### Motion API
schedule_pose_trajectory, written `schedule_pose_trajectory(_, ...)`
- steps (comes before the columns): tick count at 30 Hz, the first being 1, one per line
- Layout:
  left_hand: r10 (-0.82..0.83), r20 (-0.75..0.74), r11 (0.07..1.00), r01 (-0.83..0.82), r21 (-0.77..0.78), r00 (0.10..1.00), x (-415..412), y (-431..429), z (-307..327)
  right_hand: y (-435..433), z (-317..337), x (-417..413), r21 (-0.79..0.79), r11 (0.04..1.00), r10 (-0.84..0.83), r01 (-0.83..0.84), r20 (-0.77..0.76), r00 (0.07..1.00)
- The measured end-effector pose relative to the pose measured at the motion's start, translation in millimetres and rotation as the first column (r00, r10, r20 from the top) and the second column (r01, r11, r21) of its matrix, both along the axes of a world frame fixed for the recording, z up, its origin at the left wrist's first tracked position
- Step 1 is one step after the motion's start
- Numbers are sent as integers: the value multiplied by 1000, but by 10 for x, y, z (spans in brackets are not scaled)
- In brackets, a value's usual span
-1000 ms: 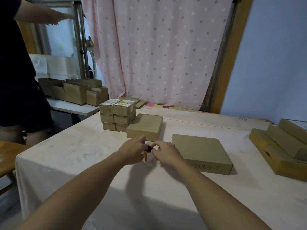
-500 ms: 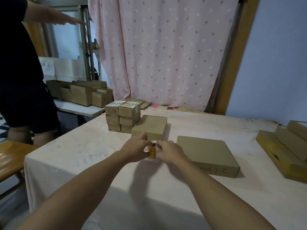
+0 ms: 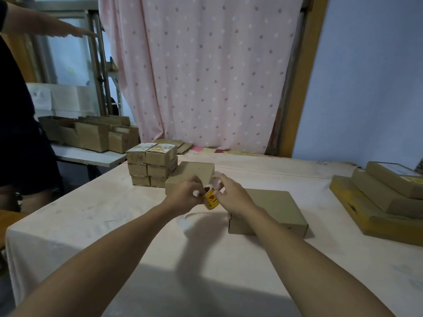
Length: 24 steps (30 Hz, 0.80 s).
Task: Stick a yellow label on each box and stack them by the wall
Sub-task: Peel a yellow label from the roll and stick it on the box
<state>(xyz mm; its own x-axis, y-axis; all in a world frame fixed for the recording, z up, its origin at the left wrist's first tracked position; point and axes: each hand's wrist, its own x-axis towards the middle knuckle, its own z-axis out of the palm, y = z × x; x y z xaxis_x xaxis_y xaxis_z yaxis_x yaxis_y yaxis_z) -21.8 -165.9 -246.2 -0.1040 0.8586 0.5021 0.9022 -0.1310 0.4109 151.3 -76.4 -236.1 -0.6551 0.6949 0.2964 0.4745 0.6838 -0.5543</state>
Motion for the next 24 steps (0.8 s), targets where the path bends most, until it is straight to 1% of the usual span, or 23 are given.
schedule_pose_trajectory(2,51,181,999,-47,-26,982,98,0,68,-1,-30,52,-6,999,-41,41,-57,998)
schedule_pose_trajectory(3,53,297,998,-44,-38,953,137,4,93,-2,-43,77,18,999,-44,45,-61,997)
schedule_pose_trajectory(5,31,517,998,-3,-55,856,202,14,127,-8,-69,115,67,997,-23,26,-42,999)
schedule_pose_trajectory(6,28,591,998,8,-58,806,228,21,137,-7,-76,128,80,997,-14,17,-30,999)
schedule_pose_trajectory(8,35,666,997,22,-77,745,261,35,152,7,-98,145,95,995,-19,20,-11,1000)
schedule_pose_trajectory(10,4,696,992,85,-94,718,288,33,165,20,-111,172,98,995,-26,28,-21,999)
schedule_pose_trajectory(12,-47,718,977,182,-111,694,304,25,168,40,-120,209,77,997,-27,31,-55,998)
schedule_pose_trajectory(14,-85,715,965,235,-113,694,300,31,159,75,-140,247,38,998,-37,40,-69,997)
schedule_pose_trajectory(19,-18,652,991,98,-86,758,328,90,112,107,-190,273,-64,997,-52,48,-72,996)
schedule_pose_trajectory(22,-5,583,997,47,-56,813,325,148,46,77,-188,273,-61,997,-54,50,-78,996)
schedule_pose_trajectory(24,-4,553,999,27,-34,833,328,165,14,48,-179,274,-71,994,-84,78,-97,992)
